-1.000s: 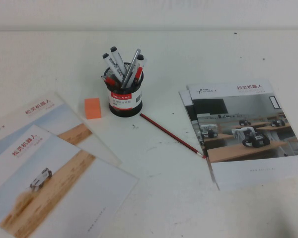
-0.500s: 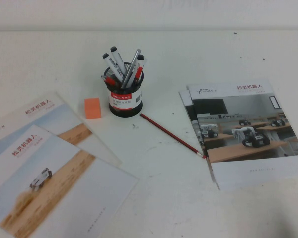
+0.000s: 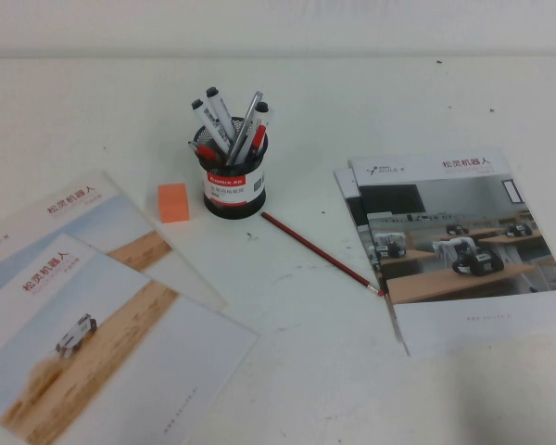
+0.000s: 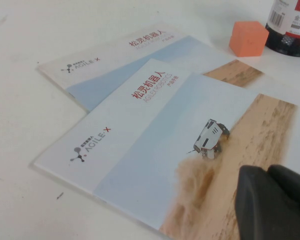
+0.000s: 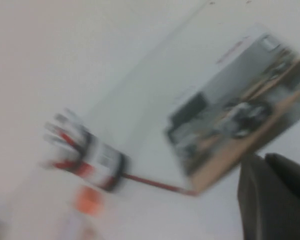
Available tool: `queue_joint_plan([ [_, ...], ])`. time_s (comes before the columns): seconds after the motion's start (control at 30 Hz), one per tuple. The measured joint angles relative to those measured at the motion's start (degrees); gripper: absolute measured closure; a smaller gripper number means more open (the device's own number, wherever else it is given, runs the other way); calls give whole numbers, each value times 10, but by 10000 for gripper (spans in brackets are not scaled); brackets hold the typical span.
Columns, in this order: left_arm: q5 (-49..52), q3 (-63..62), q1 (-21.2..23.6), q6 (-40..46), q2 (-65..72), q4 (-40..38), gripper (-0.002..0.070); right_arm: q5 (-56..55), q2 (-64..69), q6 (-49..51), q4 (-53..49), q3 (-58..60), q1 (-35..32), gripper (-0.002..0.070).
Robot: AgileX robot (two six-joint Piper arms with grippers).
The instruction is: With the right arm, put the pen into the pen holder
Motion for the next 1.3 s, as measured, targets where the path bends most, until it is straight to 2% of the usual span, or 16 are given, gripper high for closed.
queue_joint_plan([
  [0.13, 0, 0, 0, 0, 0, 0, 676, -15, 0, 0, 171, 0, 0, 696],
  [0.33, 0, 0, 0, 0, 0, 0, 676, -19, 0, -15, 195, 0, 0, 696],
  [0.67, 0, 0, 0, 0, 0, 0, 676, 15, 0, -95, 185, -2, 0, 696],
  [0.87, 0, 0, 0, 0, 0, 0, 676, 69, 19, -192, 151, -95, 0, 696],
  [1.1, 0, 0, 0, 0, 0, 0, 676, 185, 194, -285, 26, -259, 0, 696],
  [1.3, 0, 0, 0, 0, 0, 0, 676, 264, 356, -371, 14, -340, 0, 696],
])
